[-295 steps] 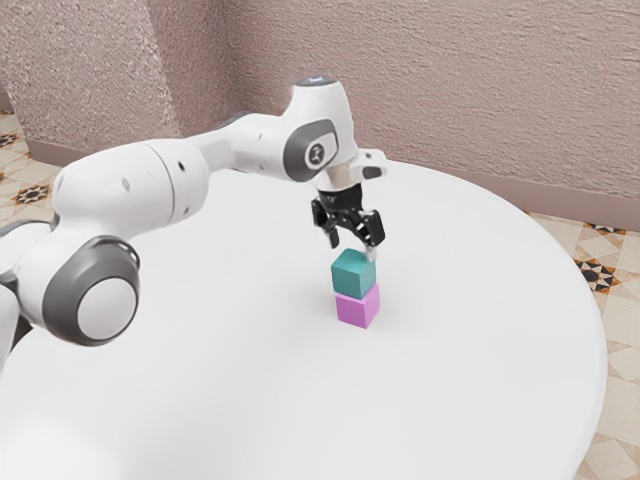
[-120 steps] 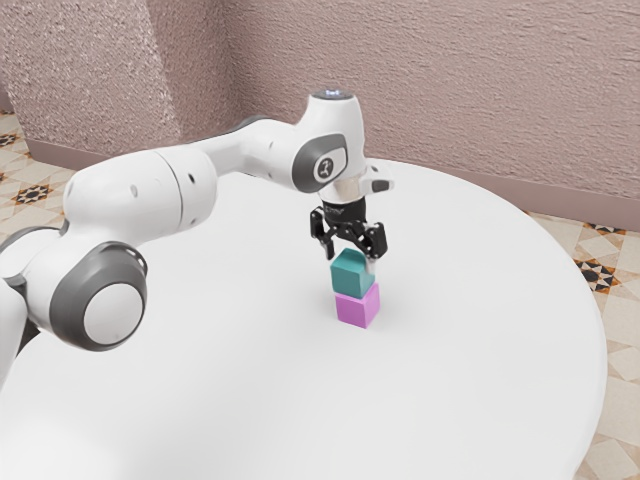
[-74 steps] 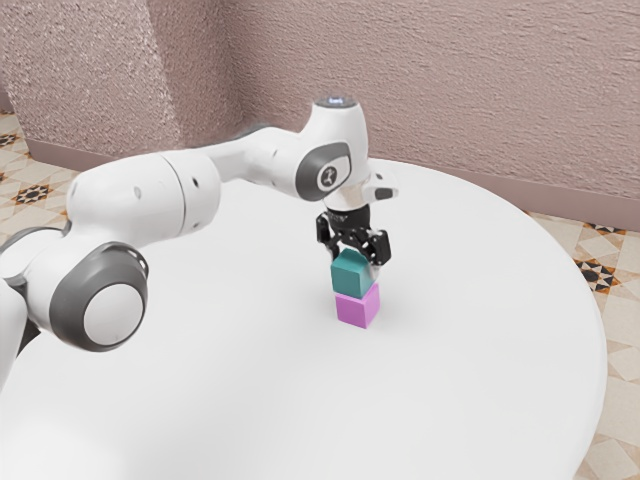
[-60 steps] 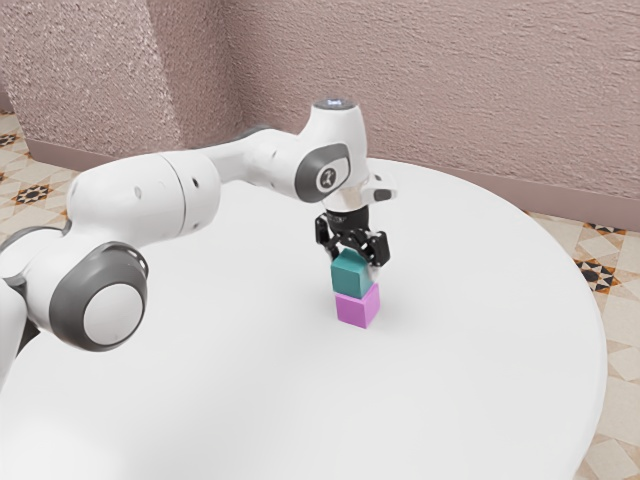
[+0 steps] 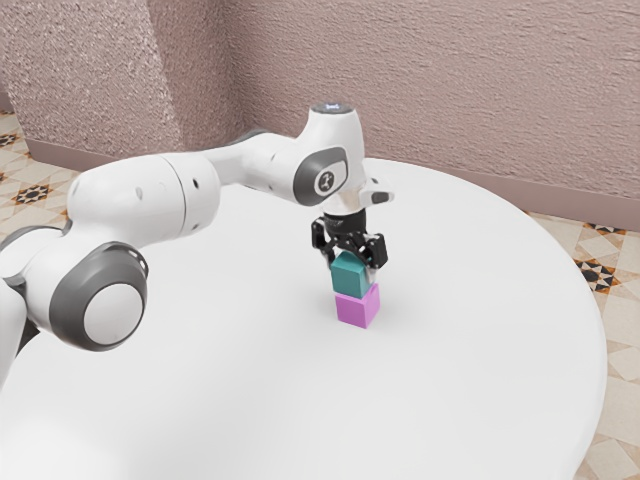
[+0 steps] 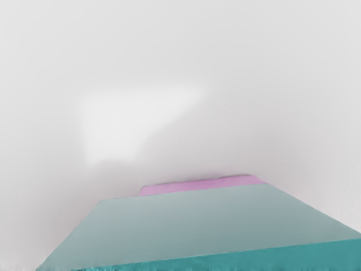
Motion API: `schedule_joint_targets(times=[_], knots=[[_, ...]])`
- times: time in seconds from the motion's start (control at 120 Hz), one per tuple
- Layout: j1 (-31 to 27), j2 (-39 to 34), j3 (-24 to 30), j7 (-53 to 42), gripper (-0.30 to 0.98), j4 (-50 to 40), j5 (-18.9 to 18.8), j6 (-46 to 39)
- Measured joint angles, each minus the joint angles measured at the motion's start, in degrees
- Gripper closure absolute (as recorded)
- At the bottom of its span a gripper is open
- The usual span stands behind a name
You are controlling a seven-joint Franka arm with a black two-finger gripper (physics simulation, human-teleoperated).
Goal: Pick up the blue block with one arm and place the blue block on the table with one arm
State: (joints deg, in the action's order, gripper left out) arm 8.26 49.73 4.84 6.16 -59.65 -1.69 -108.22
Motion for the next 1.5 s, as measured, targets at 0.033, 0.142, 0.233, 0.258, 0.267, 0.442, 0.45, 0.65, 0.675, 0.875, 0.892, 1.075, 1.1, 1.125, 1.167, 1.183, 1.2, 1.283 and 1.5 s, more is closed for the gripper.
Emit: schedule_joint_targets(times=[0.033, 0.142, 0.233, 0.258, 0.267, 0.442, 0.45, 0.65, 0.675, 0.875, 0.892, 1.075, 1.1, 1.125, 1.167, 1.183, 1.2, 1.283, 1.5], knots=[[0.0, 0.0, 0.0, 0.2, 0.00, 0.0, 0.0, 0.0], [0.0, -0.1, 0.0, 0.7, 0.00, 0.0, 0.1, -0.4], [0.0, 0.0, 0.0, 1.1, 0.00, 0.0, 0.2, -0.9], [0.0, 0.0, 0.0, 1.2, 0.00, 0.0, 0.2, -1.0], [0.0, 0.0, 0.0, 1.2, 0.00, 0.0, 0.2, -1.1], [0.0, -0.4, 0.0, 1.9, 0.00, -0.6, 0.4, -1.8], [0.0, -0.5, 0.1, 1.9, 0.00, -0.8, 0.4, -1.8], [0.0, -1.1, 0.0, 2.9, 0.00, -1.9, 1.0, -2.5], [0.0, -1.2, -0.1, 3.1, 0.00, -1.9, 1.0, -2.6], [0.0, -1.0, -0.5, 4.5, 0.00, -2.1, 1.1, -2.8], [0.0, -1.0, -0.5, 4.6, 0.00, -2.1, 1.1, -2.8], [0.0, -1.1, -0.5, 5.7, 0.23, -2.1, 1.0, -2.9], [0.0, -1.1, -0.5, 5.8, 0.26, -2.1, 1.0, -2.9], [0.0, -1.1, -0.5, 5.9, 0.28, -2.1, 1.0, -2.9], [0.0, -1.1, -0.5, 6.2, 0.29, -2.1, 0.9, -2.9], [0.0, -1.1, -0.5, 6.2, 0.29, -2.1, 0.9, -3.0], [0.0, -1.2, -0.5, 6.3, 0.30, -2.1, 0.9, -3.0], [0.1, -3.8, -1.3, 6.7, 0.33, -4.4, 0.7, -3.0], [-0.1, -9.4, -8.2, 7.6, 0.35, -15.5, 1.7, -4.1]])
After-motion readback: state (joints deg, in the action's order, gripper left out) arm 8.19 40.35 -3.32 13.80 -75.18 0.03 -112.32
